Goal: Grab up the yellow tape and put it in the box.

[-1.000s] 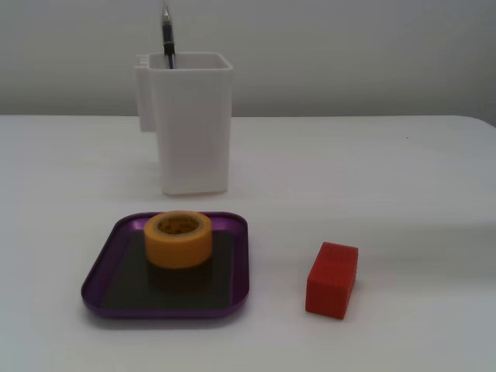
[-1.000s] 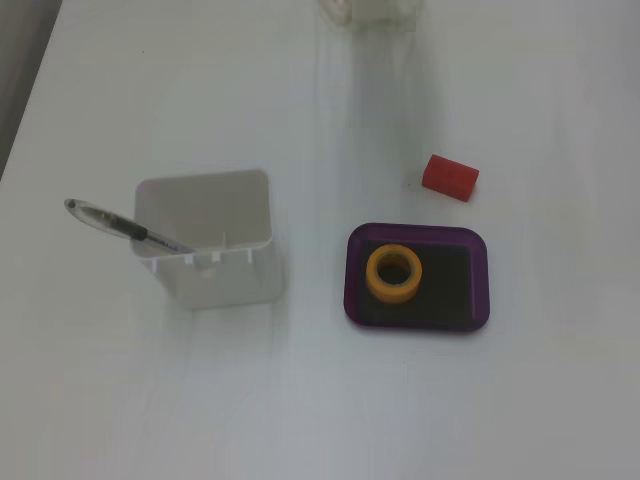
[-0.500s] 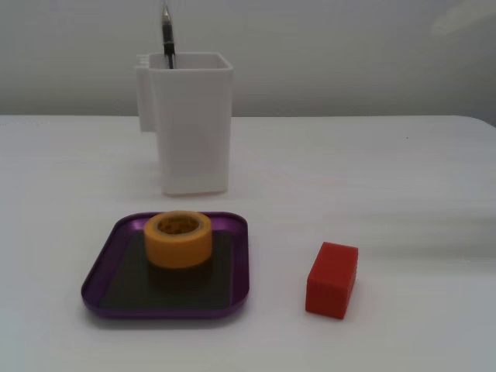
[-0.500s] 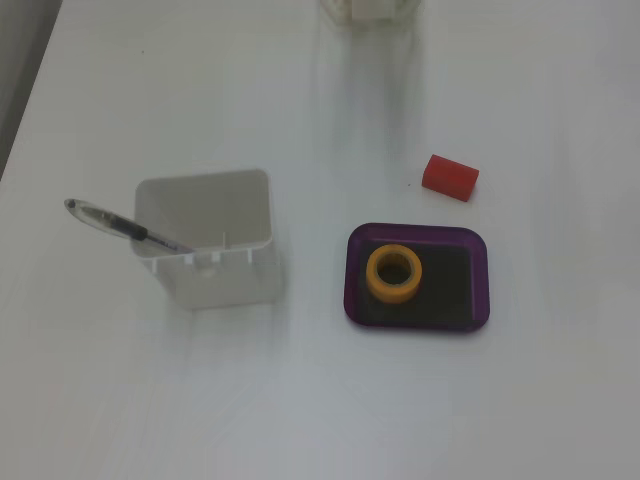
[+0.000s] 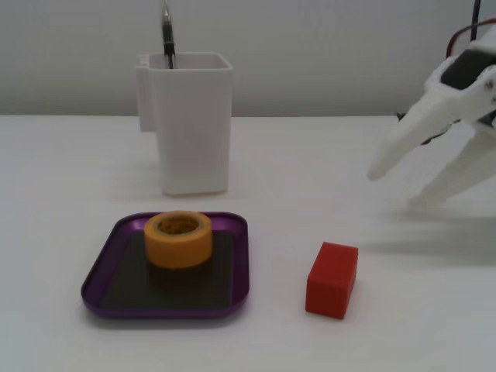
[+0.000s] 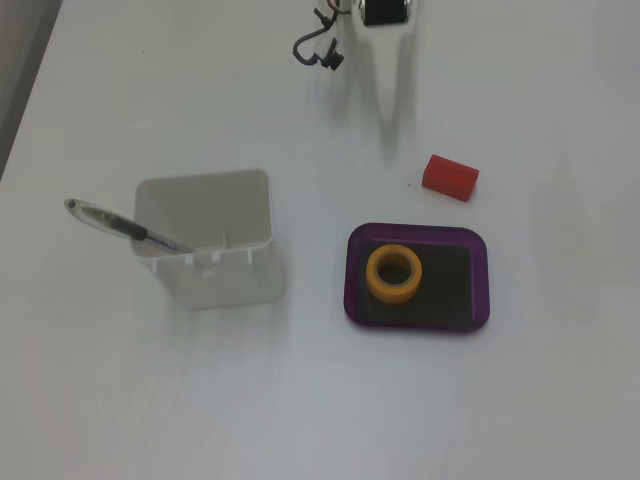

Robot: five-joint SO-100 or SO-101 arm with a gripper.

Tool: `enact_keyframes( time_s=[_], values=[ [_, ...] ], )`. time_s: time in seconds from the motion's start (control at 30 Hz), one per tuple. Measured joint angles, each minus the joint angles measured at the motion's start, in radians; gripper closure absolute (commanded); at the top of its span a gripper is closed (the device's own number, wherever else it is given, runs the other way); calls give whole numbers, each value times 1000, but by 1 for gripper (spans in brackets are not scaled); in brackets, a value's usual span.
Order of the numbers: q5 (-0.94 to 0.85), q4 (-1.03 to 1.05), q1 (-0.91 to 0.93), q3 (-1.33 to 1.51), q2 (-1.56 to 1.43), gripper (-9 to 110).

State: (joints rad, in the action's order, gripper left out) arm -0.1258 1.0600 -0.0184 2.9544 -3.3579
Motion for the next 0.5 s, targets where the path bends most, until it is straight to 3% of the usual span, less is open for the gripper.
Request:
enact_keyframes(
  time_s=[0.23, 0.4, 0.5],
  values=[
    [196, 0, 2, 38, 0, 86],
    [218, 6, 2, 52, 0, 86],
    [198, 18, 2, 71, 0, 93]
  ],
)
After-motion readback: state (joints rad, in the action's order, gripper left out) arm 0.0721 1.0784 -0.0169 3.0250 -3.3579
